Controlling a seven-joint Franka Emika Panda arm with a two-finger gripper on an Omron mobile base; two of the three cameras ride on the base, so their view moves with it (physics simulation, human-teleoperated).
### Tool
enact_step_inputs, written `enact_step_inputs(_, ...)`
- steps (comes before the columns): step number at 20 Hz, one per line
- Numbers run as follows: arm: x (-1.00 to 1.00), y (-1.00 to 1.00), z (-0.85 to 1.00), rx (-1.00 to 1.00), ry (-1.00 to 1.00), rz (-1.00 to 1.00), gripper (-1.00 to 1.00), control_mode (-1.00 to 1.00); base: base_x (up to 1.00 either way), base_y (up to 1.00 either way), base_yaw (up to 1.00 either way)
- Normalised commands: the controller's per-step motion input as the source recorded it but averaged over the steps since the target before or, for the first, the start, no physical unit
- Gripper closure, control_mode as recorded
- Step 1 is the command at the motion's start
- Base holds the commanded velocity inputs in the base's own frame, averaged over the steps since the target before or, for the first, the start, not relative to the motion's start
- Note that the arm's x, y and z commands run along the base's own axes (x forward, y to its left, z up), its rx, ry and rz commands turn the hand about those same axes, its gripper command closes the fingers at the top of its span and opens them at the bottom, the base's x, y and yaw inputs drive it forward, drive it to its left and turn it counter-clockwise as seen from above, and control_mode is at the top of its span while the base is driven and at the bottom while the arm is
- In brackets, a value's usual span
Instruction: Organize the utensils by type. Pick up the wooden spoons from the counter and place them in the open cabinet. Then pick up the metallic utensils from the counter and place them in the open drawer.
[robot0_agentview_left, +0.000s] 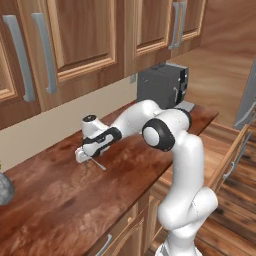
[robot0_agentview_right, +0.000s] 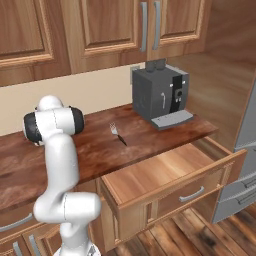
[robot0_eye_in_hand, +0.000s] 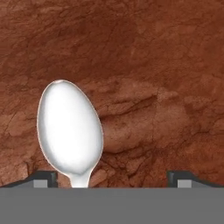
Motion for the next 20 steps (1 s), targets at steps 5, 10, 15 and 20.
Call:
enact_step_inputs(5,-0.1,-0.08,-0.08,0.26,0.0,0.19,-1.0,-1.0,0.0,0.0,0.0)
enact_step_inputs(10,0.0,0.02,-0.01,0.13,0.0,0.12,-1.0,-1.0,0.0,0.0,0.0)
enact_step_inputs(15,0.0,0.05,-0.1,0.01,0.01,0.07,-1.0,-1.0,0.0,0.0,0.0)
enact_step_inputs(20,0.02,0.26,-0.04,-0.04,0.08,0.01,-1.0,-1.0,0.0,0.0,0.0)
